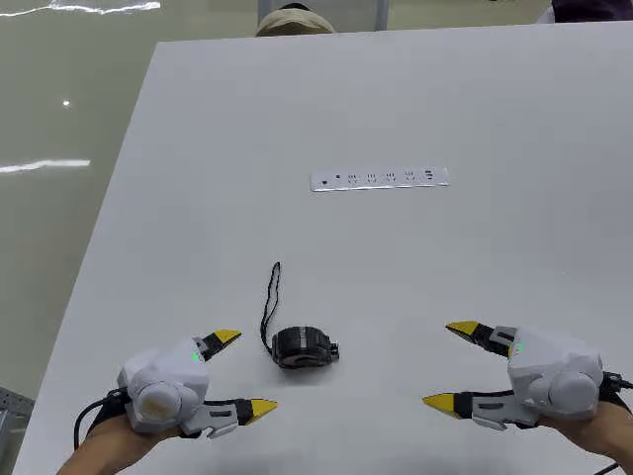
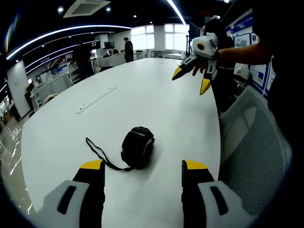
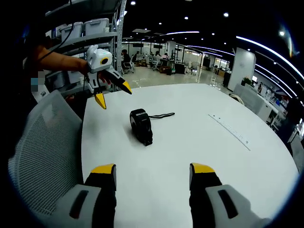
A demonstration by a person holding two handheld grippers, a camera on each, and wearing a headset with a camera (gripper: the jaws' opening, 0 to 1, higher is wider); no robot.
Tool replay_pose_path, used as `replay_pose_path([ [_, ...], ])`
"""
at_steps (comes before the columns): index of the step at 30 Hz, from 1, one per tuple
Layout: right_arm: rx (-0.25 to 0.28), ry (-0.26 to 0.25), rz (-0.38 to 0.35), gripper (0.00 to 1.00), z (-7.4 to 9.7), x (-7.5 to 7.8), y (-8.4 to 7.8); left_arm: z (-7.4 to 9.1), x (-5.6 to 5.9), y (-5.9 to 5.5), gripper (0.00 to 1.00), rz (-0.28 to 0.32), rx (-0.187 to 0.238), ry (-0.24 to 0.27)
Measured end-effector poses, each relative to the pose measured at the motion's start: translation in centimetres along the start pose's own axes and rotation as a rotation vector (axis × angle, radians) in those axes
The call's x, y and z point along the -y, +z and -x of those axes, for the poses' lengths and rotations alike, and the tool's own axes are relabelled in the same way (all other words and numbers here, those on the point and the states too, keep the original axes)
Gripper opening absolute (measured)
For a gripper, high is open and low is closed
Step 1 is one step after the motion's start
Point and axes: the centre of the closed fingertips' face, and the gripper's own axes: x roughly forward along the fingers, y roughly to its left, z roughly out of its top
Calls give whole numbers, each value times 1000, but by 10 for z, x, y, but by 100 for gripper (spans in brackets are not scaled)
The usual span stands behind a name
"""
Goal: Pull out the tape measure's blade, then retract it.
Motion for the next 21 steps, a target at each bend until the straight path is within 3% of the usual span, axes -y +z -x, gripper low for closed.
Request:
replay_pose_path([
  [21, -14, 114, 93, 51, -45, 1, 8, -31, -7, -5, 52, -126, -58, -85],
])
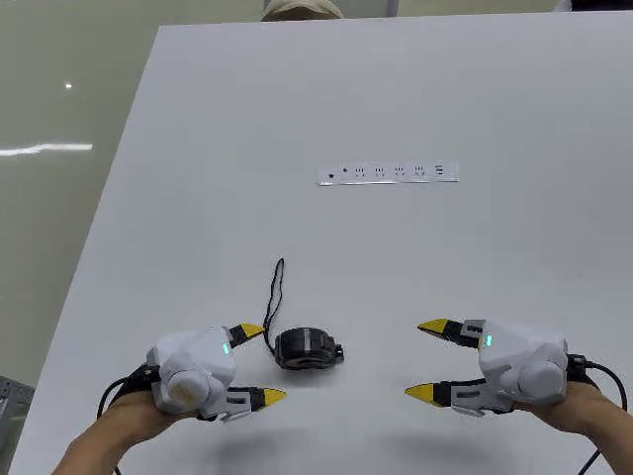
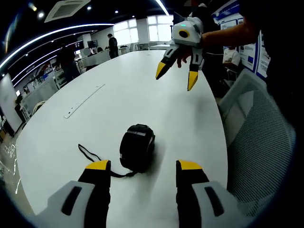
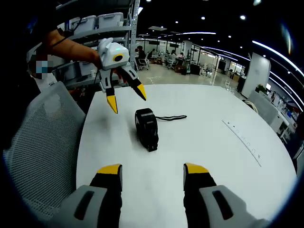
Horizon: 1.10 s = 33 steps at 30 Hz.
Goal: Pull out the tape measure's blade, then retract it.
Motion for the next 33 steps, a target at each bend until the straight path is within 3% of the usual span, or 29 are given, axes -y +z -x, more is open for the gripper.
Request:
replay_pose_path([
  [9, -27, 46, 41, 47, -21, 1, -2, -13, -4, 0, 50, -30, -17, -29],
  [18, -30, 90, 79, 44, -45, 3, 0, -27, -8, -6, 44, -72, -59, -52],
  [33, -38, 149, 123, 36, -77, 6, -3, -41, -9, -11, 38, -89, -73, -89],
])
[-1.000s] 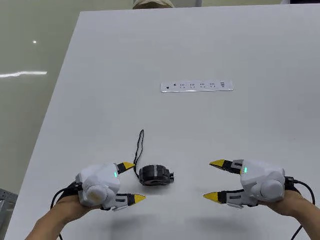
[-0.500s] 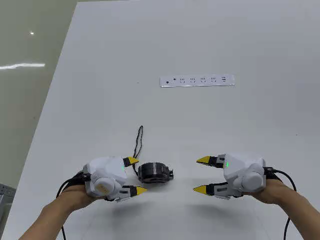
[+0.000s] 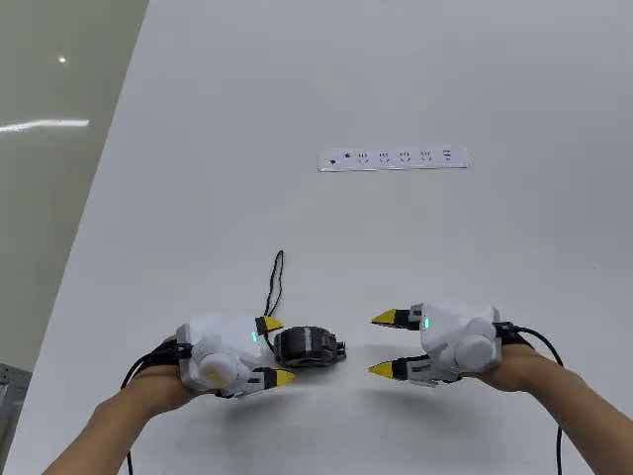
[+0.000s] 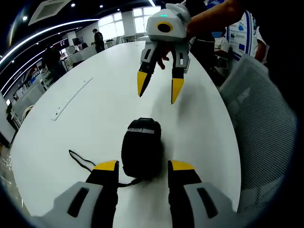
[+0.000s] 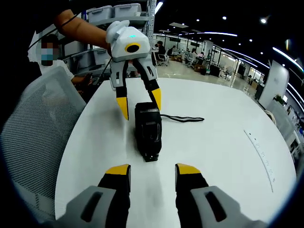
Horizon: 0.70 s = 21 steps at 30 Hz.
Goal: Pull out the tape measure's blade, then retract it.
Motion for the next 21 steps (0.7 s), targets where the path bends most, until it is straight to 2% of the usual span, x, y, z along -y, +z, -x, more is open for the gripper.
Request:
replay_pose_path([
  [7, -8, 41, 21, 33, -16, -4, -2, -4, -1, 2, 37, 0, 9, -8],
  [16, -23, 74, 47, 29, -33, -7, -5, -11, -2, -3, 31, -14, -3, -18],
  [19, -31, 83, 57, 29, -39, -7, -7, -11, -5, -2, 28, -10, 4, -13],
  [21, -35, 88, 62, 26, -42, -7, -8, -11, -5, -2, 28, -14, 6, -15],
])
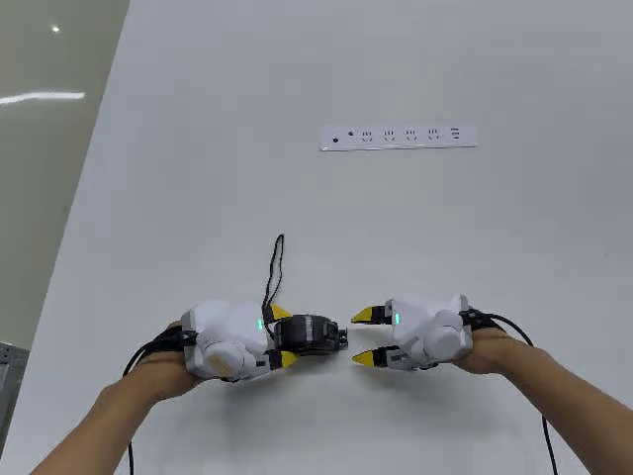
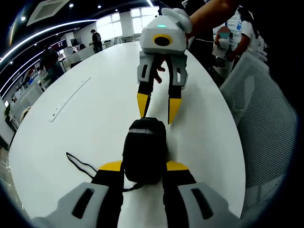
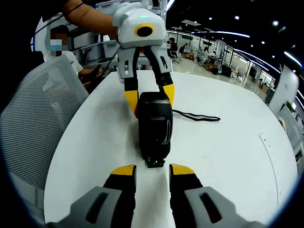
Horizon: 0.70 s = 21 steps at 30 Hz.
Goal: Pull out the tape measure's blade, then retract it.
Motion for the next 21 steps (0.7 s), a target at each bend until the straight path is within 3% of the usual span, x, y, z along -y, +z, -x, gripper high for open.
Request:
replay_pose_path([
  [21, 6, 42, -2, 16, -21, 4, -2, -7, 1, -4, 28, -9, 14, -13],
])
